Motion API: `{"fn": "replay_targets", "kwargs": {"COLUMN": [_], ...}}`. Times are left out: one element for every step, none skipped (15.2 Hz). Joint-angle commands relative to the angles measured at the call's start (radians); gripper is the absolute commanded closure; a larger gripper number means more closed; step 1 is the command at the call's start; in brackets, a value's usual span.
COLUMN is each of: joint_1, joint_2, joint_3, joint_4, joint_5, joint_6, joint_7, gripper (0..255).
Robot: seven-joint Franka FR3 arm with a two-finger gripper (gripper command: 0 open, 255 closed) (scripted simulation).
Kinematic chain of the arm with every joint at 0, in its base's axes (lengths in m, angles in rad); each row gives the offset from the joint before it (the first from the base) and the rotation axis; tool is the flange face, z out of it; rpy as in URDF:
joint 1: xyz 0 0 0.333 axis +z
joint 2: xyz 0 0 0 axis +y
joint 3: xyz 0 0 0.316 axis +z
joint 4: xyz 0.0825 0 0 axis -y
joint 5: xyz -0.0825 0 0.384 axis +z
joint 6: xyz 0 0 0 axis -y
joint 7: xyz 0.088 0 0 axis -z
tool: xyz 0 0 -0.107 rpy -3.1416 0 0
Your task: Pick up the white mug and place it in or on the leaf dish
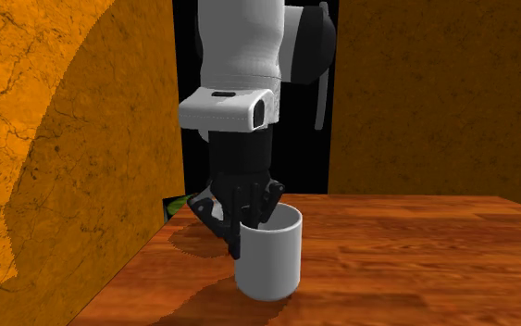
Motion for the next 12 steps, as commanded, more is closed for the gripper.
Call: {"fn": "replay_targets", "kwargs": {"joint_1": [0.001, 0.002, 0.002, 0.002, 0.002, 0.002, 0.002, 0.003, 0.003, 0.003, 0.003, 0.003], "joint_2": [-0.011, -0.016, -0.021, -0.025, -0.030, -0.034, -0.038, -0.041, -0.045, -0.048, -0.051, -0.054], "joint_3": [-0.001, -0.002, -0.003, -0.003, -0.004, -0.004, -0.005, -0.005, -0.006, -0.006, -0.007, -0.007], "joint_4": [0.010, 0.017, 0.024, 0.031, 0.039, 0.046, 0.054, 0.063, 0.071, 0.080, 0.089, 0.098], "joint_5": [-0.003, -0.005, -0.006, -0.007, -0.009, -0.010, -0.011, -0.012, -0.013, -0.014, -0.015, -0.016], "joint_6": [-0.021, -0.032, -0.044, -0.055, -0.067, -0.079, -0.091, -0.102, -0.114, -0.126, -0.139, -0.151], "joint_7": [0.002, 0.003, 0.004, 0.004, 0.005, 0.006, 0.006, 0.007, 0.007, 0.008, 0.008, 0.009], "gripper": [255, 255, 255, 255, 255, 255, 255, 255, 255, 255, 255, 255]}}
